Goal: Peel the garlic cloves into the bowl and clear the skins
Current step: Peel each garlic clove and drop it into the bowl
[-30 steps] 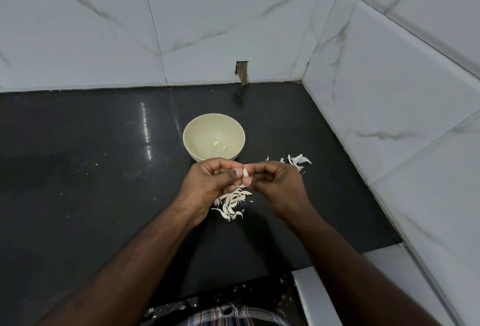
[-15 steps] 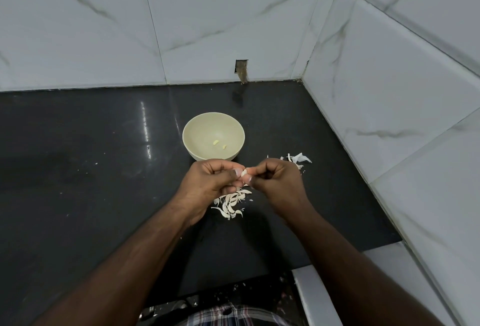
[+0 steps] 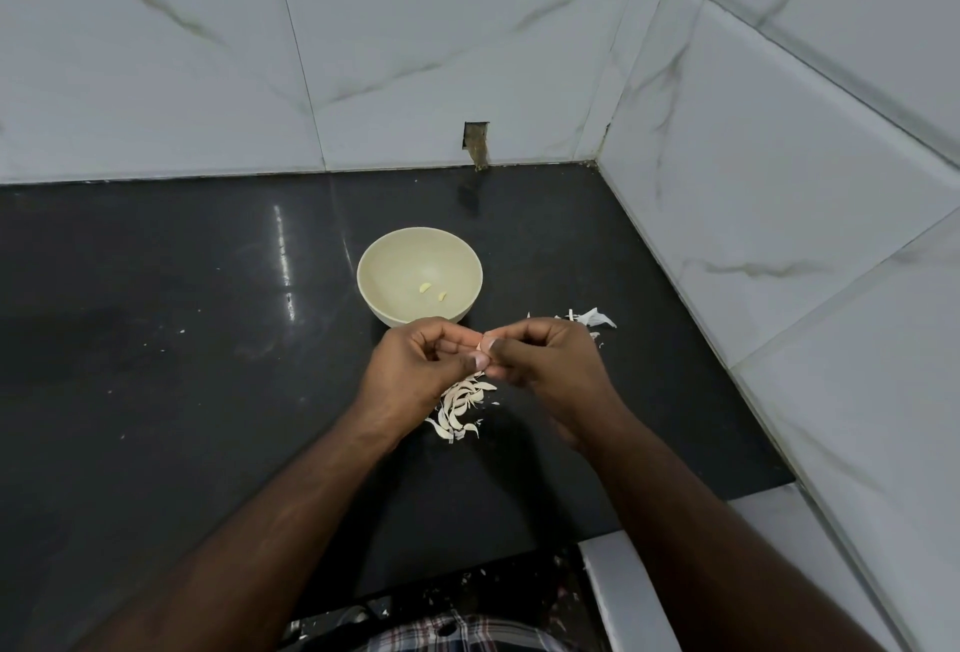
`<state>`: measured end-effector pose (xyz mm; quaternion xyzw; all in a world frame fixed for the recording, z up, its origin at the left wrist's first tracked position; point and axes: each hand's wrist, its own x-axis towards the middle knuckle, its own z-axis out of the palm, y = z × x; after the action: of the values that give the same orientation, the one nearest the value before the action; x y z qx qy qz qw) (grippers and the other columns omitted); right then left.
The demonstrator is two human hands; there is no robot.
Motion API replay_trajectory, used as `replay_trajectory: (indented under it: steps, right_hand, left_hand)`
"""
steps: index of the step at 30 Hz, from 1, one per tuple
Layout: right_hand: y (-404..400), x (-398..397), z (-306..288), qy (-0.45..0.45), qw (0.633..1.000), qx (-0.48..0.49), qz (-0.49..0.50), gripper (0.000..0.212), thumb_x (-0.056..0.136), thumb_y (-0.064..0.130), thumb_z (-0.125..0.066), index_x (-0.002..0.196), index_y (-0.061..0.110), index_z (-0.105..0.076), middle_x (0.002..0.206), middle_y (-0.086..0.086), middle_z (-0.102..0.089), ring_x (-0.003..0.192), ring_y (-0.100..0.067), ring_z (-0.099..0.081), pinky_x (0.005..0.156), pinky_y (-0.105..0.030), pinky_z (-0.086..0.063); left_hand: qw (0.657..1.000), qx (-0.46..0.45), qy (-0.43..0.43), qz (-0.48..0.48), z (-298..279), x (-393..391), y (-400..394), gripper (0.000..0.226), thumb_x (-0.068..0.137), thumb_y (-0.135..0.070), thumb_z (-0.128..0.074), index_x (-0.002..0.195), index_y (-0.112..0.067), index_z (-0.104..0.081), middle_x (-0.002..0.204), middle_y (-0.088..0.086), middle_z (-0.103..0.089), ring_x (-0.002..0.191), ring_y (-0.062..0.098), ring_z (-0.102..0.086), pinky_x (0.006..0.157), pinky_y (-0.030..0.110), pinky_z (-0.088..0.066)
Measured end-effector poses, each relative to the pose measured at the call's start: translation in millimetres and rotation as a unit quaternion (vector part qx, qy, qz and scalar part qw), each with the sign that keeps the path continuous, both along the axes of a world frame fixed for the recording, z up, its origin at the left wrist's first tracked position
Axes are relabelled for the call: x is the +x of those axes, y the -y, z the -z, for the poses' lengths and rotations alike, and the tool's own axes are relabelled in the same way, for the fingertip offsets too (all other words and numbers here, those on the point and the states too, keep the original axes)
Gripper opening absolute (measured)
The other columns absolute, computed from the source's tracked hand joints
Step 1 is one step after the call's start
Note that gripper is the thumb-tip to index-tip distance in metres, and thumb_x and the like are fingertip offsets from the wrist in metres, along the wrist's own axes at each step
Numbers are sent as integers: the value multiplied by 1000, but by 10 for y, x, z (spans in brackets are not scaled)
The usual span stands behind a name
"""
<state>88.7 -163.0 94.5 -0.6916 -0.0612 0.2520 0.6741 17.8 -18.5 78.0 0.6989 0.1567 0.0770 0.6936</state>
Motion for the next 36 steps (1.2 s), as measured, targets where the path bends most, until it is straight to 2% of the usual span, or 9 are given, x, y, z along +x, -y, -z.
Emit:
replay_trajectory:
  steps: [5,10,15,20,23,25,29,33,36]
  right_hand:
    - [30,8,-73,-31,999,15,-20,6,87,-5,-68,86,-1,-73,78,-19,-71,72,-20,-68,71,-28,-60]
    - [36,29,-100,-18,1000,-2,-17,10,85,-9,-66,86,-1,-70,77,-17,-69,65,-20,-67,64,-26,-60]
    - [14,57,-84,-4,1000,-21,-6,16,80,-15,-64,81,0,-68,67,-13,-64,58,-20,-65,62,-28,-59]
    - [6,70,-50,6,1000,-14,-9,14,82,-11,-66,87,2,-68,78,-19,-65,65,-22,-66,64,-30,-60]
    - [3,110,-46,19,1000,-16,-14,15,81,-11,-69,87,2,-69,77,-18,-67,67,-25,-67,65,-31,-60]
    - [-5,138,-58,30,999,-19,-15,15,81,-13,-69,87,0,-68,76,-19,-68,66,-27,-67,64,-31,-60]
    - [-58,180,-103,64,997,-39,-15,18,77,-15,-70,82,2,-65,72,-20,-65,57,-24,-64,57,-30,-56]
    - [-101,213,-135,92,994,-58,-20,18,75,-14,-71,80,2,-64,63,-11,-63,53,-21,-62,57,-31,-55]
    - [-117,221,-155,111,991,-68,-19,18,73,-15,-70,81,0,-63,60,-9,-63,51,-20,-61,55,-32,-55]
  left_hand:
    - [1000,6,-4,-8,15,10,-12,11,79,-4,-81,88,-10,-77,79,10,-76,71,15,-71,72,27,-59]
    - [1000,30,-4,-6,8,19,8,11,79,-2,-81,87,-8,-77,79,8,-76,70,10,-70,68,20,-58]
    - [998,59,-3,2,20,40,-10,12,79,-7,-83,84,-16,-78,78,4,-75,72,13,-70,71,28,-57]
    - [998,69,-2,-4,26,66,-32,13,79,-8,-83,83,-19,-78,79,2,-76,75,17,-72,73,31,-58]
    - [997,80,-5,0,43,98,-62,15,80,-9,-83,83,-23,-78,81,0,-76,81,24,-73,78,39,-59]
    - [995,96,0,3,42,118,-75,16,80,-11,-83,82,-26,-77,81,-1,-76,80,23,-73,77,42,-58]
    - [992,124,6,7,-1,155,-100,16,80,-10,-82,81,-26,-77,80,-4,-76,78,18,-72,74,36,-58]
    - [994,111,5,15,-48,181,-154,16,80,-8,-83,82,-23,-78,78,-2,-76,73,14,-70,75,37,-58]
    - [996,87,5,17,-87,185,-157,16,80,-4,-81,81,-19,-77,77,3,-76,72,17,-70,77,39,-59]
